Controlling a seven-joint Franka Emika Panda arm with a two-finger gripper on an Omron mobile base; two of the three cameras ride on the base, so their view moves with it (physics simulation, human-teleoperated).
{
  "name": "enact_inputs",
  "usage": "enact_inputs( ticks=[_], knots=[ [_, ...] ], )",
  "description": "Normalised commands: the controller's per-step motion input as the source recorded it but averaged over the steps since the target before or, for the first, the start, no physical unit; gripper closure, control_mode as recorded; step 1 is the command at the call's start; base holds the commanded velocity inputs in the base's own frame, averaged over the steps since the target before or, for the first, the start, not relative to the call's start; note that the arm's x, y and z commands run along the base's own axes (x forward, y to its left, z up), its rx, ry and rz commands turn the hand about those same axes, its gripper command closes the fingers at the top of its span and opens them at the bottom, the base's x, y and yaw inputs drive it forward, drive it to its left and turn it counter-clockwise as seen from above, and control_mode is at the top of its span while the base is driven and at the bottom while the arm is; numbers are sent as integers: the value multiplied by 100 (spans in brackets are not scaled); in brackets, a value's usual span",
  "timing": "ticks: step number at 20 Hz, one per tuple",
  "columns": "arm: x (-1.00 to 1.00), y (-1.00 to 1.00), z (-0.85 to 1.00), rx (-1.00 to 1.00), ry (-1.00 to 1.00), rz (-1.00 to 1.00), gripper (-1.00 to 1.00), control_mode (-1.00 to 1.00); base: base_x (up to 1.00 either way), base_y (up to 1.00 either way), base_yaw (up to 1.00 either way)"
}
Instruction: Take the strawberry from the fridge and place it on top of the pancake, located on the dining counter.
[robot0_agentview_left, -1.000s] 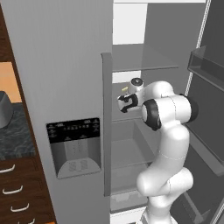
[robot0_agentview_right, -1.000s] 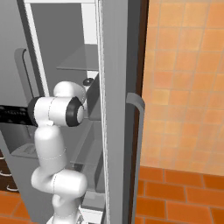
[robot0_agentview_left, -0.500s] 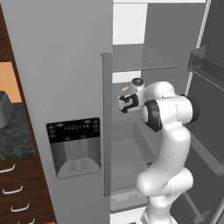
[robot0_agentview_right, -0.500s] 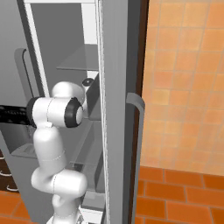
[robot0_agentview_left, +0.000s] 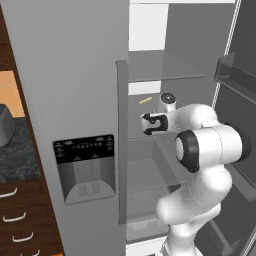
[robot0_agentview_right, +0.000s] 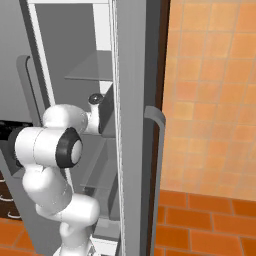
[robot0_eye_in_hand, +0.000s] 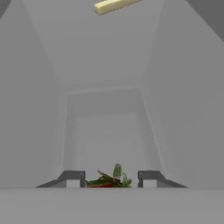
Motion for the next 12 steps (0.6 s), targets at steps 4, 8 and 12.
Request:
enact_inputs(
  ticks=[4,8,12],
  knots=[
    [-88,0,67,0,0,0,100,-100,0,0,0],
    [-82,0,34,0,0,0,100,-100,0,0,0],
    [-83,0,44,0,0,0,100,-100,0,0,0]
  ],
)
